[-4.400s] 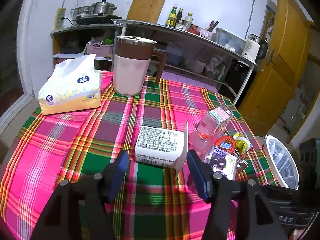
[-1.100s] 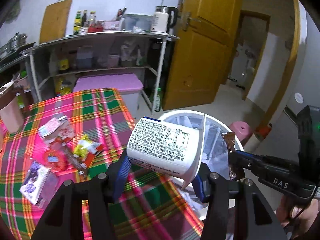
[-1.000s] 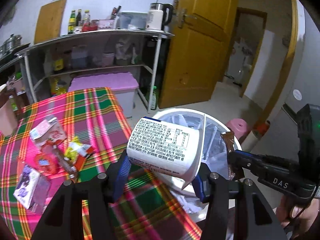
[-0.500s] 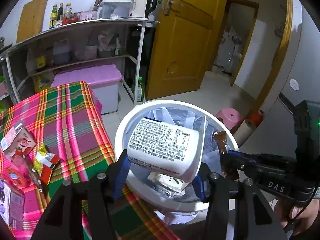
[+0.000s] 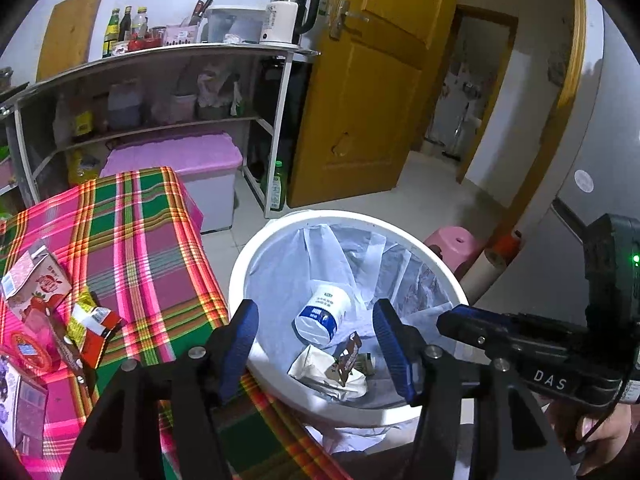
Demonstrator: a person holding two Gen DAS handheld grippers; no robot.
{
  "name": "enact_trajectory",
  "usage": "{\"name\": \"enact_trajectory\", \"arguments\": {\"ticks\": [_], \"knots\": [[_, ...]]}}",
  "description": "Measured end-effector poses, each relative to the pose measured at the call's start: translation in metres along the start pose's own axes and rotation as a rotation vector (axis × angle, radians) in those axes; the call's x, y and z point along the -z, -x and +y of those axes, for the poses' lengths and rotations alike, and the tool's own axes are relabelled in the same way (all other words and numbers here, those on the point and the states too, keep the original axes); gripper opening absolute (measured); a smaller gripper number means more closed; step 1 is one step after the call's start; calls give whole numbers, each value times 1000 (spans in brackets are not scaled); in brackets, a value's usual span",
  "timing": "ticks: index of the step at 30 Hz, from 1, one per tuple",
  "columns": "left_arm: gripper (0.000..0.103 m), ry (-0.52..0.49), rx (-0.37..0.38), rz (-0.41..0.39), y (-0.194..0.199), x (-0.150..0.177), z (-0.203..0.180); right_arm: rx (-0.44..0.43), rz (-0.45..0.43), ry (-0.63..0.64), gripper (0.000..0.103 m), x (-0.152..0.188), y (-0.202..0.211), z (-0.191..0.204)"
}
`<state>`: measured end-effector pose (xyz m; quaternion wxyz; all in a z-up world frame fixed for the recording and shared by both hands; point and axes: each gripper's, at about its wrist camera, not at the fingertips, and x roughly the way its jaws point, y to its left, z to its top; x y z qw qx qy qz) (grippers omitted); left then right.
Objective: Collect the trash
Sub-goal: 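Open both grippers to drop the milk carton and wrapper into the bin, then move both grippers back toward the purple juice box on the table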
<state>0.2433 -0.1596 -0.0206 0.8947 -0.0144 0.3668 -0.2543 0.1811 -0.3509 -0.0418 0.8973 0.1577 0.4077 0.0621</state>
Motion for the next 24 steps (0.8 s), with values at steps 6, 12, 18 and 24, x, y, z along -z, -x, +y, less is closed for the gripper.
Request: {"name": "enact_trajectory", "arguments": {"ticks": [6, 12, 18, 24], "knots": [[59, 24, -20, -26, 21, 3, 3, -23, -21, 25, 26, 1, 11, 13], [59, 41, -55, -54, 47, 11, 10, -48, -35, 66, 26, 6, 22, 32], [59, 76, -89, -81, 75, 26, 24, -78, -54, 128, 26, 16, 29, 56], [59, 108, -107, -87, 96, 41, 37, -115, -72, 202, 28, 27, 31, 83]]}}
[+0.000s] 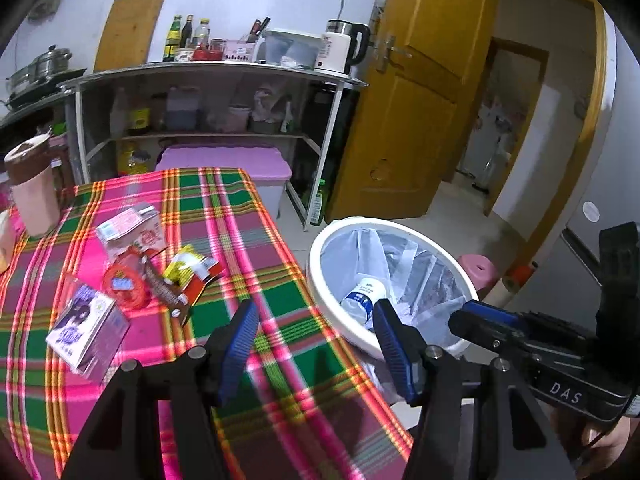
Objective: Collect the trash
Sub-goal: 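Move both grippers back toward the purple juice box on the table, then grasp the purple juice box with the left gripper while the right gripper grasps a brown wrapper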
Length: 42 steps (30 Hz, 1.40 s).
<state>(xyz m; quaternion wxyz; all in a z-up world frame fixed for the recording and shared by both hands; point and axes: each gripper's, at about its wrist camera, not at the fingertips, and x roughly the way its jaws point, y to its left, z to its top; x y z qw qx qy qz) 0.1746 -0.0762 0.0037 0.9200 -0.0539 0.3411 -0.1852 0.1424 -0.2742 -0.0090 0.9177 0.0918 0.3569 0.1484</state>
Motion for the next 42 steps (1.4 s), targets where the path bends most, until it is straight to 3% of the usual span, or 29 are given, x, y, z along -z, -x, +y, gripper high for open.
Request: {"name": "enact_trajectory", "arguments": {"ticks": [3, 11, 28, 36, 42], "knots": [[59, 5, -24, -2, 8, 5, 6, -12, -9, 29, 34, 4, 0, 10], [59, 41, -100, -15, 33, 24, 28, -46, -21, 93, 35, 11, -4, 33], [59, 169, -258, -25, 66, 44, 106, -140, 72, 165, 35, 12, -31, 76], [64, 172, -284, -26, 59, 37, 134, -173, 93, 204, 35, 7, -48, 97], [64, 181, -259, -12, 43, 33, 158, -172, 108, 202, 37, 1, -63, 101]]}}
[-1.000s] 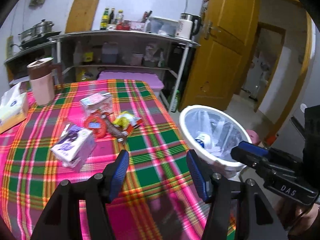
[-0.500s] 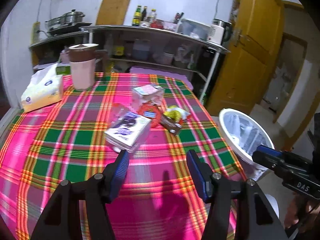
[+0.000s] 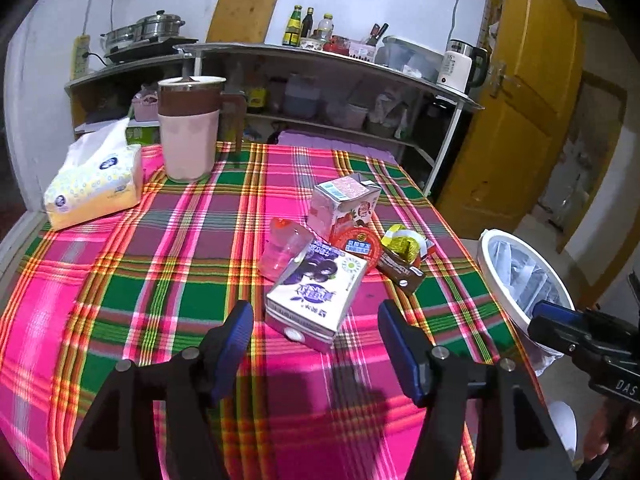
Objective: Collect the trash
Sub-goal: 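Grasp the purple juice box with the left gripper while the right gripper grasps a brown wrapper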
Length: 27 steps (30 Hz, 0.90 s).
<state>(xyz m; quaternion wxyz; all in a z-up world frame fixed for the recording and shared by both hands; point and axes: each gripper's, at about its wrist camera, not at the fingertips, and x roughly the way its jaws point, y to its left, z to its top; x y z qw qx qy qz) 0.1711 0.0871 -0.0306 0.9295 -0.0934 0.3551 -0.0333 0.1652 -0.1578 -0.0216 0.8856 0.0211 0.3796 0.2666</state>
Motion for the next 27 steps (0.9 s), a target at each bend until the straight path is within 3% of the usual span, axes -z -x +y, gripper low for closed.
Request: {"name": "enact_trajectory", "arguments": {"ticks": [17, 19, 27], "knots": [[67, -106, 20, 93, -51, -7, -3, -3, 37, 13, 39, -18, -35, -1], [59, -98, 29, 98, -52, -4, -3, -5, 44, 18, 39, -21, -41, 1], [58, -39, 23, 56, -34, 4, 0, -22, 85, 40, 39, -30, -66, 3]]}}
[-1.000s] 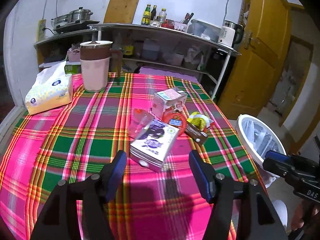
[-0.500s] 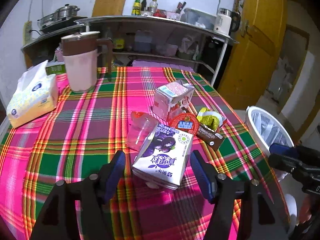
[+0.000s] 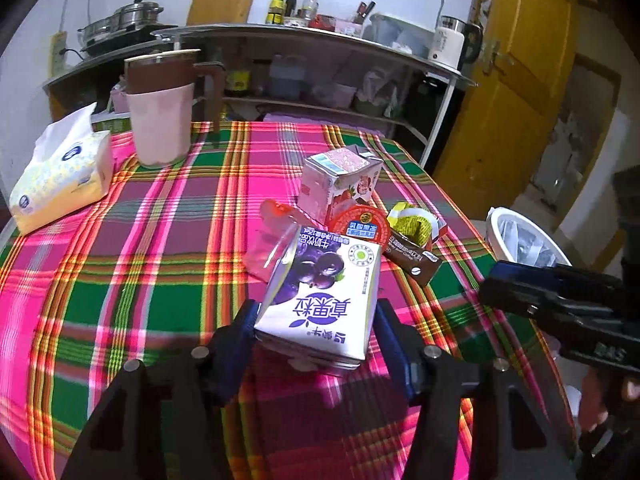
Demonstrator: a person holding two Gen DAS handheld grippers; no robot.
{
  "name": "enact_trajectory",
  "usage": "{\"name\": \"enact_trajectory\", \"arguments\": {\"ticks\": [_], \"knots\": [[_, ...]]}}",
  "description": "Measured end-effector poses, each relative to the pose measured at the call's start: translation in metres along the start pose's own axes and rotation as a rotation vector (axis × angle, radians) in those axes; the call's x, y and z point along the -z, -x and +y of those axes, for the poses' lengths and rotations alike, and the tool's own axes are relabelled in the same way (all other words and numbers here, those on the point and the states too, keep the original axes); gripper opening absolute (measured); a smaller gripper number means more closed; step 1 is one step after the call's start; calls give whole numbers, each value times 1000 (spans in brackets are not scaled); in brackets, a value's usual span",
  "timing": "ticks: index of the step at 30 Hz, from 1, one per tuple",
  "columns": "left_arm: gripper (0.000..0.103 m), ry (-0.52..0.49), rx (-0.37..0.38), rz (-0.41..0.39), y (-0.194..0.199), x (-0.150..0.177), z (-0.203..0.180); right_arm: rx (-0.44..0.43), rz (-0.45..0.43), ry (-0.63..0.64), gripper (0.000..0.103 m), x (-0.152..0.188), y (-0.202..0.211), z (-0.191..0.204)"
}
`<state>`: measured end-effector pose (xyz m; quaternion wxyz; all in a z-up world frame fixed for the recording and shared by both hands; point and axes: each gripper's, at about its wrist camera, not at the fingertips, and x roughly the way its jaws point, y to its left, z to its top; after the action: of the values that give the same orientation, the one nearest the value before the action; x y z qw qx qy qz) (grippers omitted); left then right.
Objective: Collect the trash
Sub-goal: 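Grasp the purple juice box with the left gripper while the right gripper grasps a brown wrapper, then carry the juice box and brown wrapper over the bin with both grippers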
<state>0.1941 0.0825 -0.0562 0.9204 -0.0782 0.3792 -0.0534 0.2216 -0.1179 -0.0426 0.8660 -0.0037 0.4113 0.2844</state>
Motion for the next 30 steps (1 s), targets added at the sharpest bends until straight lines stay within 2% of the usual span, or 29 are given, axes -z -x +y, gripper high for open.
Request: {"name": "enact_trajectory", "arguments": {"ticks": [10, 13, 15, 19, 21, 30], "knots": [[58, 30, 13, -14, 10, 4, 8, -12, 51, -29, 38, -18, -42, -7], [58, 37, 18, -13, 9, 4, 11, -13, 59, -34, 33, -21, -52, -8], [58, 43, 23, -10, 9, 5, 12, -13, 69, -41, 22, -22, -58, -8], [58, 49, 32, -8, 8, 5, 13, -11, 79, -38, 9, -23, -64, -7], [58, 46, 29, -7, 8, 5, 13, -11, 75, -39, 6, -22, -64, -6], [58, 37, 17, -16, 15, 8, 4, -12, 47, -71, 5, -10, -41, -9]]}}
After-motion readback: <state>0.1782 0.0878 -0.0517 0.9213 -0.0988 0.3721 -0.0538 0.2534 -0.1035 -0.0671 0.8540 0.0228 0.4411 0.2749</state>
